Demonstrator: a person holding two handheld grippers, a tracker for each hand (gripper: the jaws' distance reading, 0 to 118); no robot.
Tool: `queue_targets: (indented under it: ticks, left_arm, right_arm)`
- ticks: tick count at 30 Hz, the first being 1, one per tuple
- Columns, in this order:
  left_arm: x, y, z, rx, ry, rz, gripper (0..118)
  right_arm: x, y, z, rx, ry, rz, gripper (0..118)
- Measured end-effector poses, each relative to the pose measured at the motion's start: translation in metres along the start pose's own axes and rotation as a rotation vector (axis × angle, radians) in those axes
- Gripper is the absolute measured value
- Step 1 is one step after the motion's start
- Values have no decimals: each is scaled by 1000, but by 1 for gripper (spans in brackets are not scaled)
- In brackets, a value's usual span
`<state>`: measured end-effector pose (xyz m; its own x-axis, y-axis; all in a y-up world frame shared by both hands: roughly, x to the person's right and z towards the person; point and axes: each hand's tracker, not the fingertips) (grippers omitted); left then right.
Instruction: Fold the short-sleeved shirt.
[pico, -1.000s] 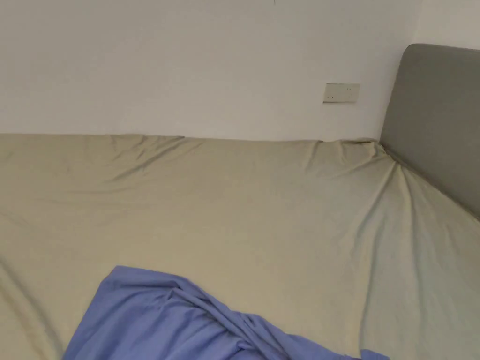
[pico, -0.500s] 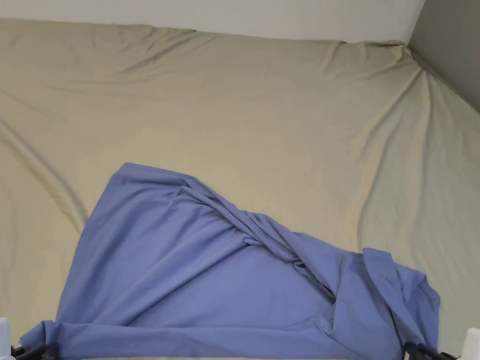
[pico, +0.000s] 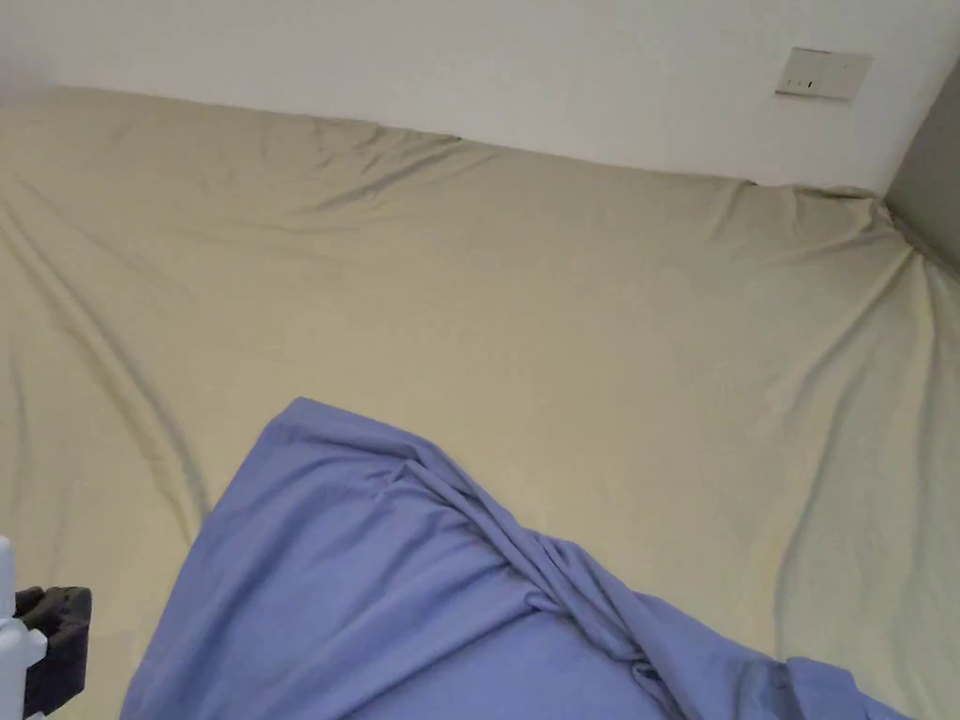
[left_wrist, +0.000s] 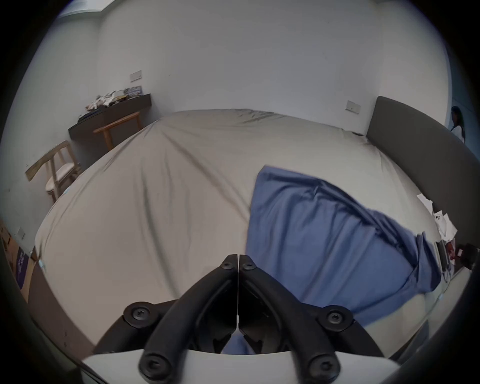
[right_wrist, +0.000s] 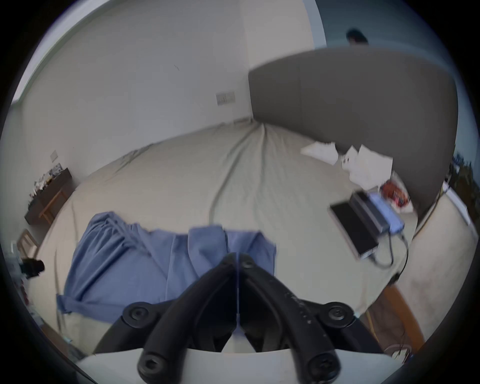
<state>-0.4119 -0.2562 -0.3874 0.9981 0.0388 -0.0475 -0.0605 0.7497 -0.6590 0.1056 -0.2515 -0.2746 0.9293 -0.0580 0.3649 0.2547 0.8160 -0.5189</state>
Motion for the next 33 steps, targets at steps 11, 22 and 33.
queue_targets:
  ticks: [11,22,33]
  left_arm:
    - [31,103,-161,1,-42,-119,0]
    - [51,140,-282,-116,-143,-194,105]
    - [66,120,-283,-164,-192,-167,9]
  right_arm:
    - [-46,20,-56,-149,165,-25,1]
    - [-64,31,-80,-209,164,-13,1]
    - [-71,35,-85,-223,169,-6,1]
